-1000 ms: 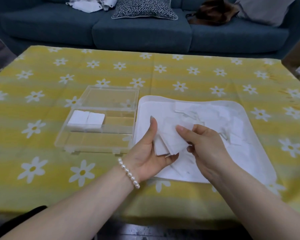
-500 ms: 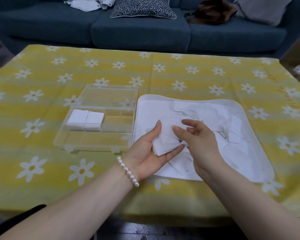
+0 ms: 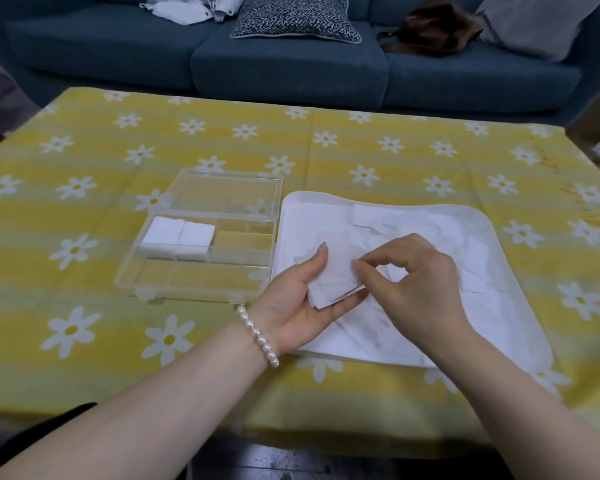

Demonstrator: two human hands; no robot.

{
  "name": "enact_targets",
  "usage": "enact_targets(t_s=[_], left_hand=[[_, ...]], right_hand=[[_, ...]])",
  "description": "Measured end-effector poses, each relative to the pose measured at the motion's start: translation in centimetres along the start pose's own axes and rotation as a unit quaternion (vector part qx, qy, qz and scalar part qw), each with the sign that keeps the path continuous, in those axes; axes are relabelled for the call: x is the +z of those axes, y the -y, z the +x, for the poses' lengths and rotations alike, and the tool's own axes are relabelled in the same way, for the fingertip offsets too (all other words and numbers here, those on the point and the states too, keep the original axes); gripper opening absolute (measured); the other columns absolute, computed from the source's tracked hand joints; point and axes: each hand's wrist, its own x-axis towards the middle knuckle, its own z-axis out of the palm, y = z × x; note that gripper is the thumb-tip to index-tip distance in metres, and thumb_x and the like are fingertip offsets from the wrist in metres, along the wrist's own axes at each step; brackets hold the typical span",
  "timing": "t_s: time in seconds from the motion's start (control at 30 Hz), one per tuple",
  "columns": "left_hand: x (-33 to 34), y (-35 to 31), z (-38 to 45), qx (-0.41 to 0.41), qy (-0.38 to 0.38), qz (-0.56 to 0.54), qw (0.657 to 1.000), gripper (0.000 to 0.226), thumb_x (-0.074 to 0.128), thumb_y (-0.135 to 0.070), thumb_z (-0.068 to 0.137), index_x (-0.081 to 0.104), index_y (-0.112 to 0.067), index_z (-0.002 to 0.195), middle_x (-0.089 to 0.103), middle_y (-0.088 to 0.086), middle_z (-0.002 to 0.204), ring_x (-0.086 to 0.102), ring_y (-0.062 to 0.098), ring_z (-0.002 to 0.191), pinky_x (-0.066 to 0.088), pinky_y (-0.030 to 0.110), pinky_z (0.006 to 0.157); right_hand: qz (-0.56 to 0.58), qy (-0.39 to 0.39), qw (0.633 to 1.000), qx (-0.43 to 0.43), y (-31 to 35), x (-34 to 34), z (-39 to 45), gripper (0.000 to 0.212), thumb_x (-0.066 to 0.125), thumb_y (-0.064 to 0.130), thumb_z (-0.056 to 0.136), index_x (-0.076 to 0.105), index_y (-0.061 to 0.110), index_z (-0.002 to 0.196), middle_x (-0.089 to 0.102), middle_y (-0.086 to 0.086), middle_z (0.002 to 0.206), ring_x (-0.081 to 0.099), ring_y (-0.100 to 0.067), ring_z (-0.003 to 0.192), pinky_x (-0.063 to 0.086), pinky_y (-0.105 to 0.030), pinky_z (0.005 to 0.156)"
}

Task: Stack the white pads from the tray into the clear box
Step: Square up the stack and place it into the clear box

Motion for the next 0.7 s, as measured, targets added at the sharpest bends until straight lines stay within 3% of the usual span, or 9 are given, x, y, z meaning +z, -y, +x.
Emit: enact_targets(t_s=[0.17, 0.27, 0.37, 0.43, 0.47, 0.53, 0.6, 0.7], left_hand=[[0.0, 0.1, 0.2, 0.012, -0.011, 0.040, 0.999, 0.049, 0.049, -0.030, 0.089, 0.052, -0.001, 0.129, 0.061, 0.017, 0.125, 0.061, 0.027, 0.114, 0.051, 0.037, 0.094], [0.0, 0.2, 0.2, 0.019, -0.013, 0.038, 0.999, 0.049, 0.051, -0.027, 0.089, 0.051, 0.000, 0.130, 0.057, 0.019, 0.130, 0.059, 0.030, 0.116, 0.050, 0.040, 0.095], [0.0, 0.2, 0.2, 0.012, -0.006, 0.056, 0.998, 0.050, 0.054, -0.023, 0.086, 0.050, 0.000, 0.130, 0.058, 0.019, 0.128, 0.059, 0.030, 0.116, 0.052, 0.040, 0.093], [0.0, 0.2, 0.1, -0.004, 0.005, 0.077, 0.997, 0.050, 0.056, -0.019, 0.083, 0.051, -0.002, 0.129, 0.063, 0.018, 0.121, 0.064, 0.027, 0.106, 0.053, 0.040, 0.090], [0.0, 0.3, 0.0, -0.012, 0.014, 0.086, 0.996, 0.049, 0.056, -0.016, 0.081, 0.052, -0.002, 0.128, 0.066, 0.017, 0.116, 0.066, 0.027, 0.101, 0.053, 0.040, 0.089], [0.1, 0.4, -0.2, -0.034, 0.032, 0.102, 0.994, 0.048, 0.054, -0.013, 0.080, 0.052, -0.003, 0.126, 0.067, 0.018, 0.110, 0.068, 0.030, 0.095, 0.052, 0.042, 0.087], [0.2, 0.6, -0.3, -0.055, 0.047, 0.125, 0.990, 0.043, 0.053, -0.010, 0.081, 0.053, -0.004, 0.124, 0.068, 0.018, 0.109, 0.068, 0.031, 0.095, 0.051, 0.043, 0.088], [0.1, 0.9, -0.3, -0.072, 0.048, 0.167, 0.982, 0.027, 0.047, -0.005, 0.090, 0.059, -0.008, 0.115, 0.071, 0.011, 0.100, 0.069, 0.026, 0.089, 0.053, 0.041, 0.085]], right_hand=[[0.162, 0.068, 0.972, 0.158, 0.8, -0.6, -0.2, 0.014, 0.072, 0.013, 0.077, 0.073, 0.019, 0.065, 0.069, 0.010, 0.064, 0.057, 0.009, 0.063, 0.037, -0.004, 0.062], [0.168, 0.146, 0.960, 0.169, 0.9, -0.6, -0.5, 0.018, 0.071, 0.016, 0.080, 0.073, 0.014, 0.062, 0.065, 0.006, 0.053, 0.059, 0.015, 0.072, 0.040, -0.004, 0.070], [0.140, 0.118, 0.971, 0.151, 0.5, -1.0, 0.0, 0.021, 0.075, 0.022, 0.075, 0.066, 0.014, 0.058, 0.047, 0.009, 0.042, 0.054, 0.008, 0.056, 0.045, -0.014, 0.067], [0.080, 0.097, 0.988, 0.087, 0.4, -1.9, 0.6, 0.019, 0.078, 0.025, 0.067, 0.060, 0.025, 0.071, 0.053, 0.013, 0.061, 0.049, 0.002, 0.062, 0.037, -0.012, 0.062], [0.048, 0.128, 0.990, 0.044, 0.2, -2.3, 0.8, 0.032, 0.080, 0.026, 0.063, 0.056, 0.031, 0.085, 0.056, 0.017, 0.081, 0.048, 0.002, 0.076, 0.036, -0.011, 0.069], [0.000, 0.241, 0.971, -0.003, -0.3, -2.8, 0.9, 0.073, 0.082, 0.027, 0.060, 0.042, 0.039, 0.119, 0.042, 0.027, 0.115, 0.037, 0.004, 0.108, 0.031, -0.012, 0.090], [-0.063, 0.312, 0.947, -0.035, -0.9, -2.7, 0.5, 0.100, 0.082, 0.033, 0.060, 0.023, 0.040, 0.140, 0.031, 0.023, 0.131, 0.021, 0.003, 0.124, 0.025, -0.017, 0.101], [-0.132, 0.317, 0.936, -0.080, -1.3, -1.8, 0.0, 0.106, 0.078, 0.045, 0.064, 0.011, 0.037, 0.145, 0.034, 0.011, 0.139, 0.020, -0.004, 0.129, 0.017, -0.020, 0.103]])
